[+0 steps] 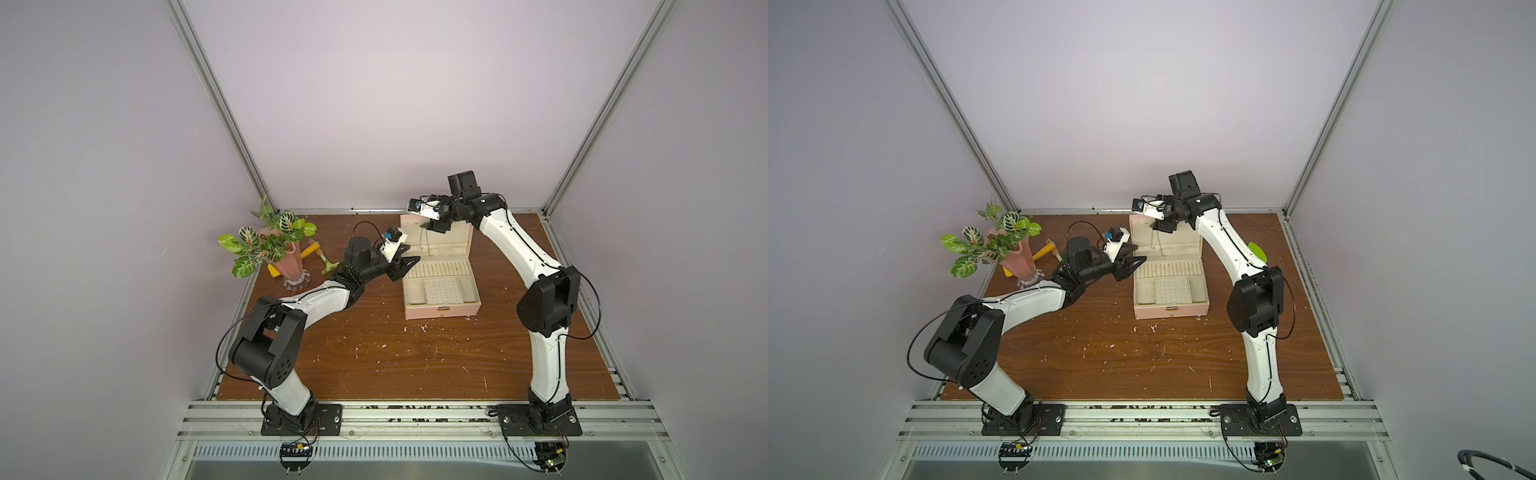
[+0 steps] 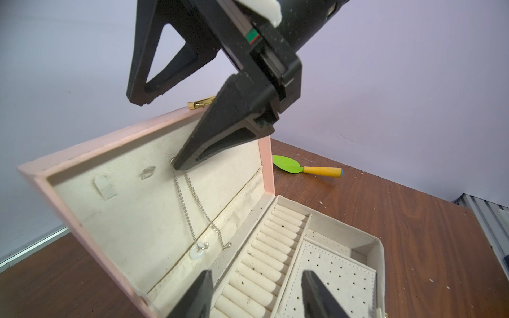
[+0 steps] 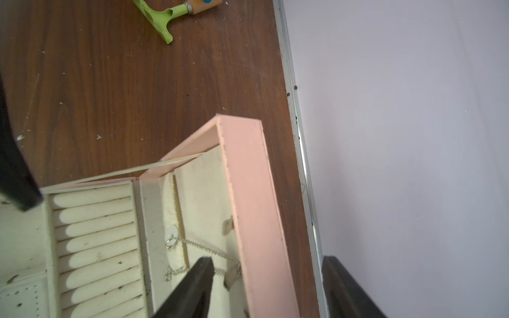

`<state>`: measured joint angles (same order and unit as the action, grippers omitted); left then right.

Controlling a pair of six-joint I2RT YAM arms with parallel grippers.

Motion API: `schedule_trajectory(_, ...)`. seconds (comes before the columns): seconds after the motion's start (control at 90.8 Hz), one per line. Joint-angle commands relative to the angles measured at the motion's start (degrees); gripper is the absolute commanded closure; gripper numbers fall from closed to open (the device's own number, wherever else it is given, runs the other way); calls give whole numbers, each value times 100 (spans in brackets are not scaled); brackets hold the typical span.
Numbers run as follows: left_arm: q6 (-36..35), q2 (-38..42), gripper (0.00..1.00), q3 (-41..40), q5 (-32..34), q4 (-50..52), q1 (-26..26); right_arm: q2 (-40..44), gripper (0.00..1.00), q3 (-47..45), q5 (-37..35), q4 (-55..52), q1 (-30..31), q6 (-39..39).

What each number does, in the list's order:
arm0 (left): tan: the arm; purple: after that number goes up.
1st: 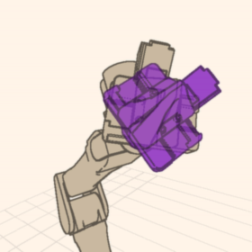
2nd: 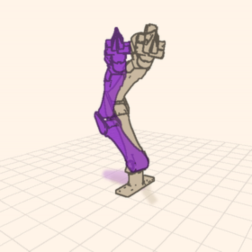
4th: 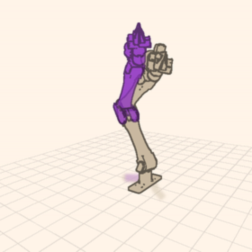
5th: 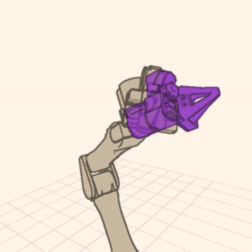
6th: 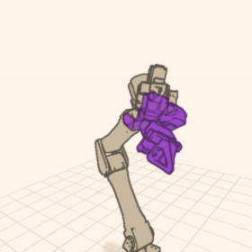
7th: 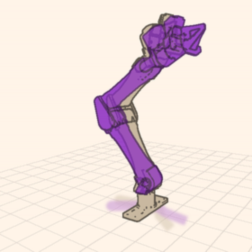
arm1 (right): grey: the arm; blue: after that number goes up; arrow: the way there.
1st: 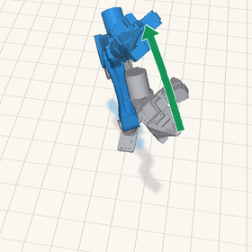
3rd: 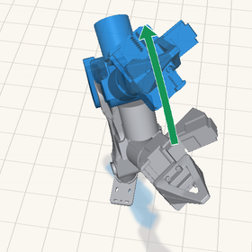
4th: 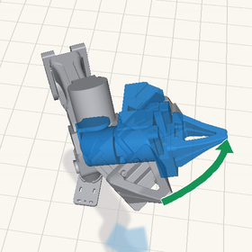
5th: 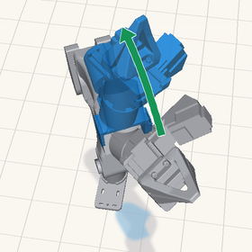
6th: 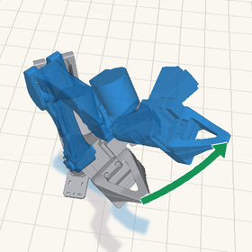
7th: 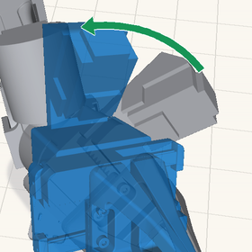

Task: Put jewelry chain into jewelry box
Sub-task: Close the fastener on the jewelry box.

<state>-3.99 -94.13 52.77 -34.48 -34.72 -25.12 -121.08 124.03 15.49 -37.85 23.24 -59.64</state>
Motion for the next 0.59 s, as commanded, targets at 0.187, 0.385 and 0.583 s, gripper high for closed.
schedule_trajectory(0.187,-87,28,45,126,-81,115,69,-109,44,165,-189,-124,31,-87)
schedule_trajectory(0.385,-93,9,45,142,-69,106,69,-101,50,230,-188,-196,31,-107)
schedule_trajectory(0.583,-81,-15,45,154,-76,111,69,-74,54,359,-97,-363,31,-106)
